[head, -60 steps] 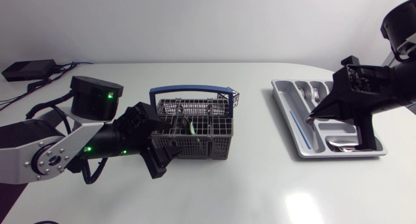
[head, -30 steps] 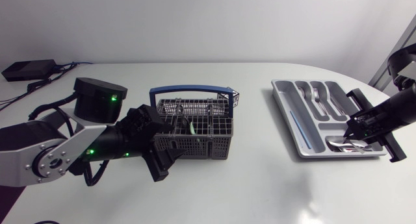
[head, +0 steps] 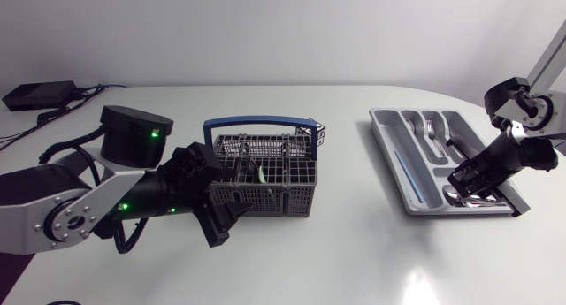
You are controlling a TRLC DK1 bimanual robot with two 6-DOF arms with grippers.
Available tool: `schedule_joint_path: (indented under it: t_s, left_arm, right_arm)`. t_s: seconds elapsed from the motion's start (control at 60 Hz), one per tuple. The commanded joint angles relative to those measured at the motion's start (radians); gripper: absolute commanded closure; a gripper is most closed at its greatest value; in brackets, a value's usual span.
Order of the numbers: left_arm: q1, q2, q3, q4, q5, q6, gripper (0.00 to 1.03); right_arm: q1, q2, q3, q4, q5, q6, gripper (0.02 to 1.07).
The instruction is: Transfer all utensils from the basket to the drawer tray.
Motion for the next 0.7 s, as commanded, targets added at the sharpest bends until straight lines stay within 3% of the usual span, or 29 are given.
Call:
schedule_joint_path:
  t_s: [0.0, 0.317, 0.45, 0.6, 0.683]
  left_arm:
    - [-0.004, -0.008, 0.001, -0.01, -0.005, 0.002, 0.16]
    - [-0.015, 0.026, 0.017, -0.006, -0.02, 0.0, 0.16]
    - [-0.029, 0.043, 0.028, -0.003, -0.029, -0.007, 0.16]
    - [-0.043, 0.052, 0.037, -0.003, -0.045, -0.009, 0.16]
    - [-0.043, 0.052, 0.042, -0.005, -0.048, -0.01, 0.16]
  right_arm:
    - [0.006, 0.048, 0.024, 0.01, 0.014, -0.031, 1.01]
    - [-0.023, 0.168, 0.117, 0.022, 0.031, -0.031, 1.01]
    - [-0.06, 0.249, 0.153, 0.022, 0.091, -0.031, 1.01]
    - [-0.075, 0.257, 0.154, 0.048, 0.077, -0.027, 0.75]
    - [-0.077, 0.195, 0.153, 0.058, -0.005, -0.024, 0.59]
